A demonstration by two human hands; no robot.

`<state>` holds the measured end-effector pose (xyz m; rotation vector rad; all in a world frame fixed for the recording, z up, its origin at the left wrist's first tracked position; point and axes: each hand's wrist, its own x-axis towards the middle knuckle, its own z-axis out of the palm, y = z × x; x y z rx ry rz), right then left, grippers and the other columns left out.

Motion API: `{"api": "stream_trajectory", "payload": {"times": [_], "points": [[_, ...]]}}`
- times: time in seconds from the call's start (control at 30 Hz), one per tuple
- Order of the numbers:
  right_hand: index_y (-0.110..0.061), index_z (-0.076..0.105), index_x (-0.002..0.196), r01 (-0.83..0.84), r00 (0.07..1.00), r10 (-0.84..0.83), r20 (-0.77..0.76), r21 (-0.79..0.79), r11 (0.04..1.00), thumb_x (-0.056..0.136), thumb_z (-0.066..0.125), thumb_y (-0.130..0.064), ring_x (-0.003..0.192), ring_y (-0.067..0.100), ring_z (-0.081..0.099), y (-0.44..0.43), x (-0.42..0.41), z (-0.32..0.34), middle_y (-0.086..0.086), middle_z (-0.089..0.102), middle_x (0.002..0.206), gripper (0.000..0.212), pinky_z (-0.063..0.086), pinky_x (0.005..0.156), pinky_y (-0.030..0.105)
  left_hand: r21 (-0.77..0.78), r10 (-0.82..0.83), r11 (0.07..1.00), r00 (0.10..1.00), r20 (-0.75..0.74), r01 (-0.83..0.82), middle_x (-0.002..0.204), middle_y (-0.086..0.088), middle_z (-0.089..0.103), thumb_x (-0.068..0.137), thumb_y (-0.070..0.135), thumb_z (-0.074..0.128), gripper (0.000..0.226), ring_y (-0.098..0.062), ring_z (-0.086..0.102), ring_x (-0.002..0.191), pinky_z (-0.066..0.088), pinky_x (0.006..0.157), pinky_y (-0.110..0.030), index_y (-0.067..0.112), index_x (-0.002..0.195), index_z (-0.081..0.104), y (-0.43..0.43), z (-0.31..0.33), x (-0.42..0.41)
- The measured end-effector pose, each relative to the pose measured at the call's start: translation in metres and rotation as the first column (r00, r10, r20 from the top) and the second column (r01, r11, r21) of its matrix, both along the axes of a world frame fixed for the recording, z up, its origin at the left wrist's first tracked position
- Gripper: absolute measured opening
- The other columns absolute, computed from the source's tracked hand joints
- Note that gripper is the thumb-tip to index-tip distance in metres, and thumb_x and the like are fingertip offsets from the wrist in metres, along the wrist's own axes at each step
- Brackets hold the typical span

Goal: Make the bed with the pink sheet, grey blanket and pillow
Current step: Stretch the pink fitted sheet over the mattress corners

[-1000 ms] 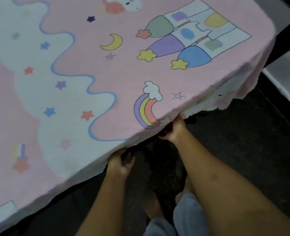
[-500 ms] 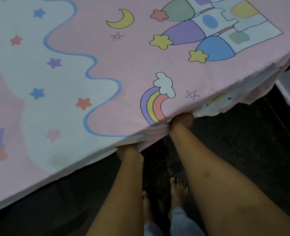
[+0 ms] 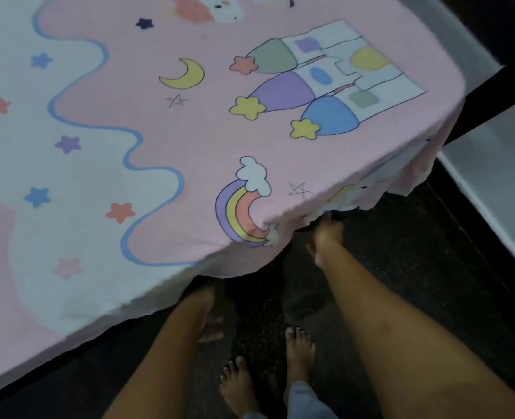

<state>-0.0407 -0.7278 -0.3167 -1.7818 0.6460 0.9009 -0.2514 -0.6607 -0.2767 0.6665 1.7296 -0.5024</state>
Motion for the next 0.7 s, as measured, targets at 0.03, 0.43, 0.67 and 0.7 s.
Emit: {"api": "stream_trajectory", "payload": {"times": [0.03,0.43,0.67,0.7], "points": [[-0.017,0.042,0.134,0.053,0.998,-0.052,-0.028,0.032,0.998,0.101,0.032,-0.045,0.113,0.03,0.051,-0.005,0.006,0.022,0.007,0.049,0.127,0.044,0.049,0.092,0.05,-0.012,-0.263,0.965,0.965,-0.011,0.263,0.121,-0.012,0.057,0.096,0.052,0.037,0.046,-0.03,0.06,0.1,0.054,0.07,-0.036,0.017,0.123,0.05,-0.009,0.009,0.002],[0.0,0.057,0.109,-0.378,0.913,0.406,0.034,-0.299,0.876,0.094,0.047,-0.012,0.087,0.027,0.058,-0.023,0.063,0.062,0.015,0.061,0.109,0.021,0.05,0.074,0.036,0.775,-0.633,0.626,0.64,0.436,0.091,0.086,0.009,0.063,0.093,0.017,0.053,0.009,-0.003,0.059,0.082,0.044,0.068,-0.011,0.024,0.091,0.059,-0.03,0.125,0.105],[-0.005,0.054,0.125,-0.134,0.172,0.414,0.894,-0.395,0.909,0.087,0.051,-0.011,0.128,0.034,0.041,0.041,0.034,0.146,0.016,0.049,0.135,0.038,0.031,0.107,0.04,0.989,-0.55,0.097,0.834,-0.041,0.112,0.136,0.001,0.048,0.092,0.014,0.051,0.04,-0.014,0.037,0.129,0.028,0.102,-0.018,0.019,0.131,0.046,0.053,0.136,0.092],[-0.006,0.052,0.13,-0.317,0.08,0.491,0.868,-0.444,0.838,0.089,0.049,-0.017,0.131,0.033,0.039,0.064,0.015,0.145,0.015,0.046,0.14,0.042,0.029,0.11,0.042,0.968,-0.537,0.074,0.828,-0.164,0.24,0.146,-0.002,0.038,0.094,0.018,0.049,0.047,-0.018,0.028,0.137,0.024,0.109,-0.029,0.018,0.14,0.038,0.064,0.127,0.088]]}}
